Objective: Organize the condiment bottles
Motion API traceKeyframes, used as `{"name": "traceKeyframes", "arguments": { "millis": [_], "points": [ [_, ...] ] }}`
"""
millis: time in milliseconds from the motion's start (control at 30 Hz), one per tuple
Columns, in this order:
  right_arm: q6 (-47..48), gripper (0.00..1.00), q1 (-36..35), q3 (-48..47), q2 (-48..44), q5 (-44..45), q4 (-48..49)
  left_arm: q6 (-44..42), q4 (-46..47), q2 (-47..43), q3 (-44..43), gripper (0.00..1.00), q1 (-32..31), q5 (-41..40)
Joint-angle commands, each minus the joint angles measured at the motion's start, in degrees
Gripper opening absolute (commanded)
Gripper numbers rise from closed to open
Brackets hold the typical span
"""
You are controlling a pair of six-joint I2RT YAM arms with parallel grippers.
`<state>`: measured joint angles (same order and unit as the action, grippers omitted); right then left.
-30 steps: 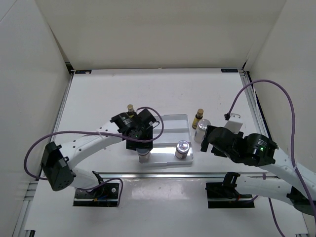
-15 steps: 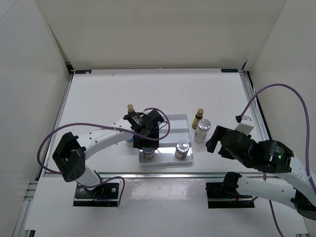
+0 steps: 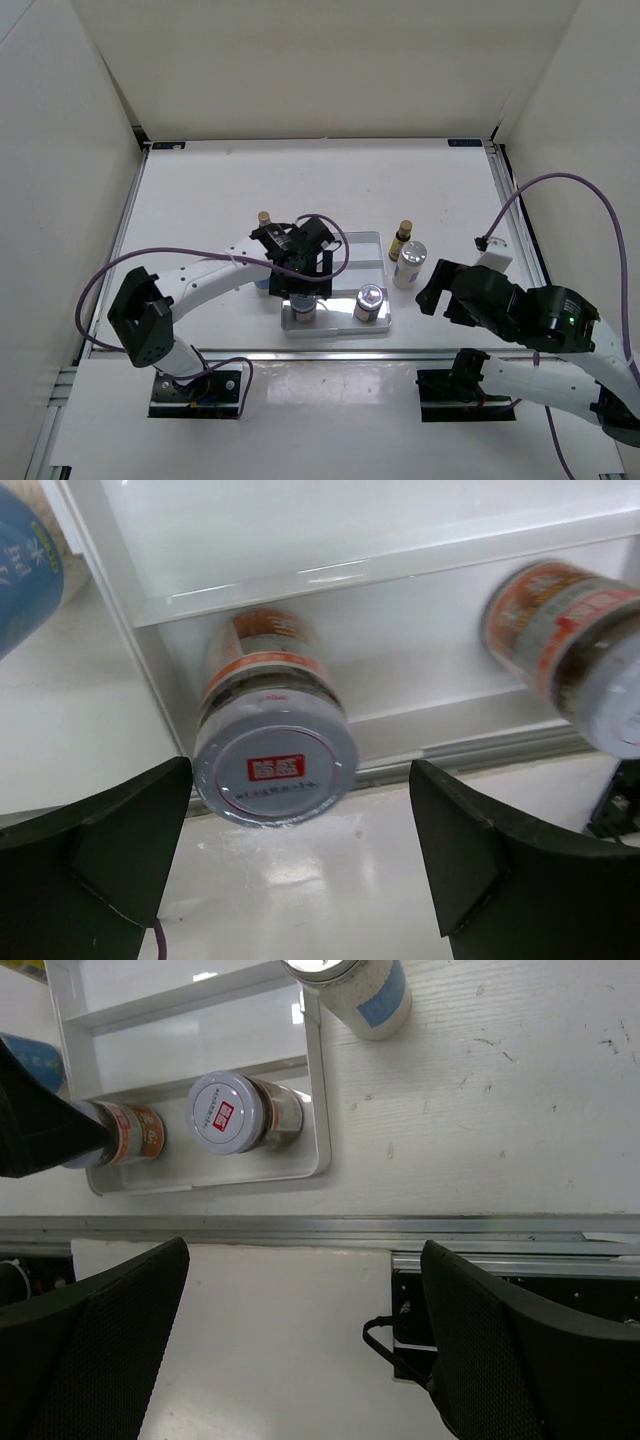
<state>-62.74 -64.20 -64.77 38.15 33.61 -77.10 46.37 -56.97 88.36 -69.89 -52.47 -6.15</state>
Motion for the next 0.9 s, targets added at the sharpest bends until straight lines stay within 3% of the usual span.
{"name": "traceKeyframes", "arguments": {
  "millis": [0,100,233,367,467,600,833,867],
  "points": [
    [0.3,1.0,-0.1,-3.1,3.5,-1.1,-7.7,-2.3,0.0,-3.0,-6.1,1.0,-0.1,1.2],
    [2.6,1.0,-0.1,-6.5,6.0,-1.6,-8.9,-5.1,-2.9,-4.5,-10.3,1.0,-0.1,1.2],
    [3.2,1.0,-0.1,-10.6,11.0,2.5,-12.5,-7.9,-9.8,-8.9,-19.0,1.0,-0.1,-6.1],
    [5.0,1.0,-0.1,-13.4,14.9,7.0,-13.1,-11.6,-16.2,-14.4,-22.5,1.0,4.3,-11.7],
    [7.7,1.0,2.1,-14.2,18.7,9.2,-11.3,-14.8,-19.0,-18.0,-22.5,1.0,7.1,-15.0],
    [23.3,1.0,11.9,-13.7,24.4,-0.8,0.9,-17.6,-19.7,-20.5,-17.7,1.0,12.1,-22.2],
    [29.4,1.0,21.6,-15.6,30.7,-5.6,6.8,-21.8,-13.3,-21.1,-8.6,1.0,16.5,-29.1],
    [30.2,0.96,24.0,-16.3,34.1,-6.7,6.8,-21.8,-10.6,-21.7,-6.3,1.0,16.5,-31.5]
  ]
}}
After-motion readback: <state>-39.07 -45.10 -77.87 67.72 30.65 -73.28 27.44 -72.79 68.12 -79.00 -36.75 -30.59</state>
